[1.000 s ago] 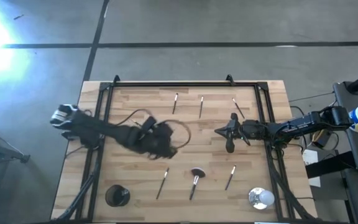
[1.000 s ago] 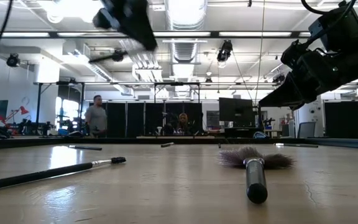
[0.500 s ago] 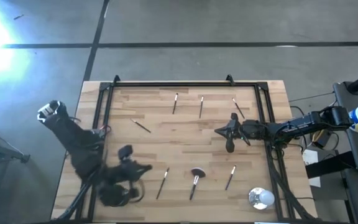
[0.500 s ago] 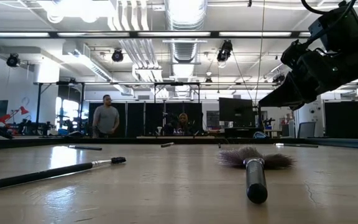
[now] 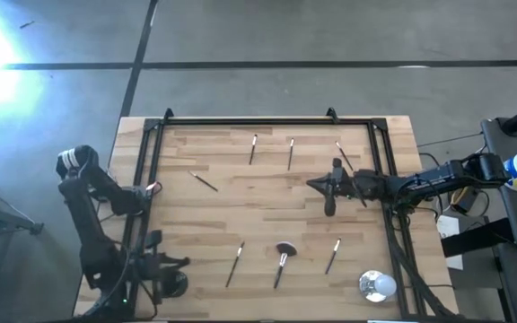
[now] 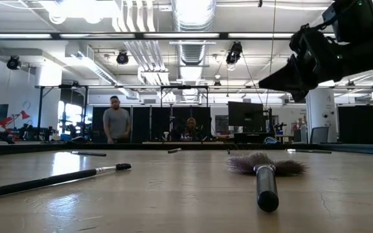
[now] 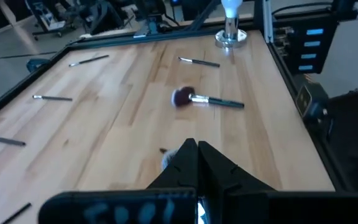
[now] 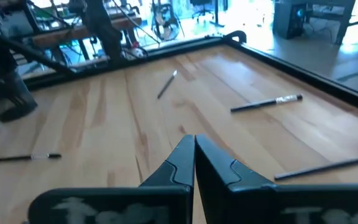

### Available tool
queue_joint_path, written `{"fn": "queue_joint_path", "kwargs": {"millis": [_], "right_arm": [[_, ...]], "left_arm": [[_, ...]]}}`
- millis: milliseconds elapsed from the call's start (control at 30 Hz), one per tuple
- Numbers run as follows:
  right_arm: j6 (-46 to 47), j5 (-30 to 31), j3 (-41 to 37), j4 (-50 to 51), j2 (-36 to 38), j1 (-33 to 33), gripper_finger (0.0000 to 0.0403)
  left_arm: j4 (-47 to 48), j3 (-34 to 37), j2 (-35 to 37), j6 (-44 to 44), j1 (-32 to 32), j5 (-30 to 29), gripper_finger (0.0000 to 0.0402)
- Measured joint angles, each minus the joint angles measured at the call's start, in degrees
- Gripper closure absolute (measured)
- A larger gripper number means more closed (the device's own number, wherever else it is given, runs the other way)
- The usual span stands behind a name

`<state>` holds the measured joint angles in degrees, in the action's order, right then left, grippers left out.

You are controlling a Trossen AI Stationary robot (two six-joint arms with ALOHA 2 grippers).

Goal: Pick & Place Makeup Brushes
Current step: Put the black blush brush into the makeup holder, then put the black eyeshadow brush into the makeup holder

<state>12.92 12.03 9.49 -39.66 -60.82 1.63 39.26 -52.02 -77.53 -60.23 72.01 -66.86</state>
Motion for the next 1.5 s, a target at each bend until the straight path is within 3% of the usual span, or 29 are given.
{"fn": "queue_joint_path", "kwargs": {"millis": [367,933,1167,1267,1333,1400,1500], "right_arm": [[-0.1,0.0,3.1,0.2,0.0,0.0,0.0394],[-0.9,-0.1,3.7,2.2,0.0,0.0,0.0394],[-0.9,-0.5,3.7,2.9,0.0,0.0,0.0394],[-1.1,-0.1,4.3,6.7,0.4,0.1,0.0394],[-1.2,0.9,5.2,11.1,1.0,0.3,0.0394],[-1.1,1.8,6.3,16.7,1.9,1.1,0.0394],[-1.1,1.8,8.5,25.4,3.4,3.5,0.0394]], "left_arm": [[-8.0,6.5,0.0,-2.7,4.0,-0.3,0.0401],[-8.8,4.3,0.3,-5.4,3.8,-2.2,0.0354],[-6.9,6.1,6.9,-2.3,-2.7,-2.7,0.0365],[-8.5,10.2,11.8,0.7,-10.0,2.5,0.0393],[-15.3,14.2,15.5,7.2,-16.2,8.4,0.0397],[-29.8,19.7,19.0,18.6,-23.1,16.9,0.04],[-58.2,29.1,22.4,34.6,-35.0,34.6,0.0401]]}}
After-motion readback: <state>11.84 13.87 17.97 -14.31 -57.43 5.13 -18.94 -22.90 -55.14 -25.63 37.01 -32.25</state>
